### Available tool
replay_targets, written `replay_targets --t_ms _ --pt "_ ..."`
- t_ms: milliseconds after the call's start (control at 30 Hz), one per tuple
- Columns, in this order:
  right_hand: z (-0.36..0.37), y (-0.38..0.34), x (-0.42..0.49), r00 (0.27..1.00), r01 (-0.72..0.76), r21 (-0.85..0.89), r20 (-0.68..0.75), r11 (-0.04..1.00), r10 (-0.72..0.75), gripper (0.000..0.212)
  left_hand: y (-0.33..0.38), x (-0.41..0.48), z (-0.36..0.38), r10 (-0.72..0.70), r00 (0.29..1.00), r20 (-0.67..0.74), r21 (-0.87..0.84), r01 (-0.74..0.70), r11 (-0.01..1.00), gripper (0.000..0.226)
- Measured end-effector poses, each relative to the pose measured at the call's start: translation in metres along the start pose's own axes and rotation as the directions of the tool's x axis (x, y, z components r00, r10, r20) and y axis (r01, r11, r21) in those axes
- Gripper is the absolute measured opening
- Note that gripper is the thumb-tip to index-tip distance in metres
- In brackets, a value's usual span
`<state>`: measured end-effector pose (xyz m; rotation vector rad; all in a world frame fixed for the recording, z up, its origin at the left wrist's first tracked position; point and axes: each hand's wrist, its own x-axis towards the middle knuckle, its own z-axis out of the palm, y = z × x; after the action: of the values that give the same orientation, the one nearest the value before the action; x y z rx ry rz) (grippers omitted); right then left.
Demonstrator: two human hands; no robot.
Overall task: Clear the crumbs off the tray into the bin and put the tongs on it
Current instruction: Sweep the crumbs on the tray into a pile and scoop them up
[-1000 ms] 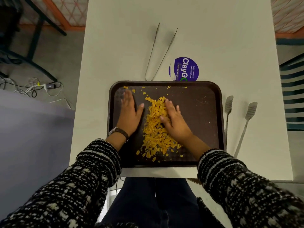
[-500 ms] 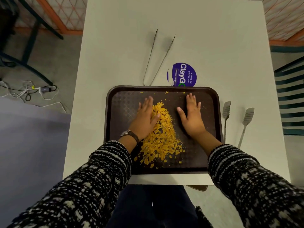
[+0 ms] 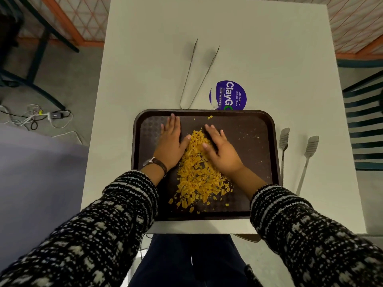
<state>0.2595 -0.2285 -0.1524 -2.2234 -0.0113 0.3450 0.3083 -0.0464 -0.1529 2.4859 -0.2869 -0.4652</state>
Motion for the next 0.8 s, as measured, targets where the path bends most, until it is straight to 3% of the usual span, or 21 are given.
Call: replay_targets --t_ms 67,167,333,433,567,633,733,800 --pt "-0.009 0.005 0.004 0.998 0.027 -0.062 -0.051 0.998 -0.03 0.07 0.002 0.002 0.007 0.016 1.0 0.021 0.027 -0.017 1.0 0.069" --pt "-0.017 0.012 0.015 0.995 0.091 -0.184 -0.013 0.979 -0.095 0.075 0.008 -0.001 0.016 0.06 0.998 0.026 0.056 -0.061 0.997 0.068" --pt "-0.01 0.015 0.027 0.99 0.141 -0.265 0.055 0.954 -0.131 0.078 0.018 -0.017 0.017 0.204 0.969 0.141 -0.096 -0.191 0.977 0.062" --pt "-0.003 0.012 0.028 0.992 0.129 -0.194 0.03 0.972 -0.126 0.078 0.021 -0.029 0.01 0.214 0.968 0.129 -0.174 -0.19 0.966 0.059" --pt "0.007 0.001 0.021 0.994 0.038 0.074 0.096 0.997 -0.045 0.074 0.008 -0.033 0.004 0.03 0.995 0.095 -0.242 -0.006 0.97 0.061" --pt "0.007 -0.004 0.017 0.998 0.03 0.169 0.045 0.985 -0.038 0.066 0.0 -0.031 0.003 -0.021 0.996 0.085 -0.247 0.042 0.968 0.062" --pt "0.0 -0.008 0.022 0.996 0.036 0.135 -0.087 0.99 -0.025 0.064 -0.004 -0.027 0.004 0.0 0.998 0.07 -0.185 0.013 0.983 0.064" --pt "-0.006 -0.006 0.03 0.995 0.057 0.031 -0.088 0.998 -0.054 0.067 -0.005 -0.024 0.008 0.07 0.997 0.045 -0.094 -0.066 0.993 0.065"
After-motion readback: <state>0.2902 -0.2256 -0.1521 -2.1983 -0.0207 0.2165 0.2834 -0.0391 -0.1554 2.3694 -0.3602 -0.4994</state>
